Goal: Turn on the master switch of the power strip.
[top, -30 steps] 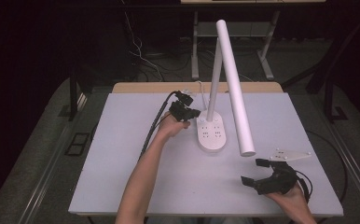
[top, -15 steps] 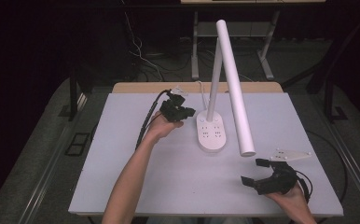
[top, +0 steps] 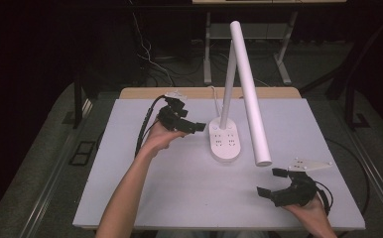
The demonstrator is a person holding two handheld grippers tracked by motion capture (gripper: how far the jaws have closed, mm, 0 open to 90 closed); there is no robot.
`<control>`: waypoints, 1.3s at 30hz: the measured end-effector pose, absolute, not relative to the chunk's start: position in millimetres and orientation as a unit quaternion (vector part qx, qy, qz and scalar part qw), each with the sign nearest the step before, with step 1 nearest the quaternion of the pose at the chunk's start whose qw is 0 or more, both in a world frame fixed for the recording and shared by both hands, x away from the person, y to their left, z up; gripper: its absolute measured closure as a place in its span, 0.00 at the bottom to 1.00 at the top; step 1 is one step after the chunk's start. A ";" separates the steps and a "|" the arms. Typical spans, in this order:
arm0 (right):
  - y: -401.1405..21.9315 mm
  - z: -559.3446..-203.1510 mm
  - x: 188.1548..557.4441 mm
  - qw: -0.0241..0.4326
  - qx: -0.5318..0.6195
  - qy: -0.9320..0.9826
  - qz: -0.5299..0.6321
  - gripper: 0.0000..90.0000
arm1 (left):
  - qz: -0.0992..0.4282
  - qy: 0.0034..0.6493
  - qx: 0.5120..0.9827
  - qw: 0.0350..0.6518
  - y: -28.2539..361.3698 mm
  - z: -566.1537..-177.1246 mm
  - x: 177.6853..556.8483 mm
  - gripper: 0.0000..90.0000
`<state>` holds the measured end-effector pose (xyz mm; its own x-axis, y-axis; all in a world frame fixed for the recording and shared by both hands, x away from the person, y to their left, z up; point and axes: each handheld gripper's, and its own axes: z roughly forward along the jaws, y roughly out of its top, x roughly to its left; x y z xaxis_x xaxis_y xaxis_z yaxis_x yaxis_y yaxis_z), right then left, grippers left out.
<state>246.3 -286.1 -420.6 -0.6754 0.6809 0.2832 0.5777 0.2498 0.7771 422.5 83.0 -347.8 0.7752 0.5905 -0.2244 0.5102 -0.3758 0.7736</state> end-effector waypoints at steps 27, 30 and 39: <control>-284.7 -419.8 245.5 0.057 0.398 0.788 0.466 0.00 | 0.057 0.349 0.803 0.480 145.2 -354.8 355.8 0.00; -284.5 -419.9 245.6 0.057 0.398 0.789 0.465 0.00 | 0.062 0.352 0.799 0.483 149.8 -356.4 347.9 0.00; -284.1 -420.1 245.9 0.056 0.399 0.788 0.466 0.00 | 0.070 0.351 0.797 0.487 156.3 -369.3 324.3 0.00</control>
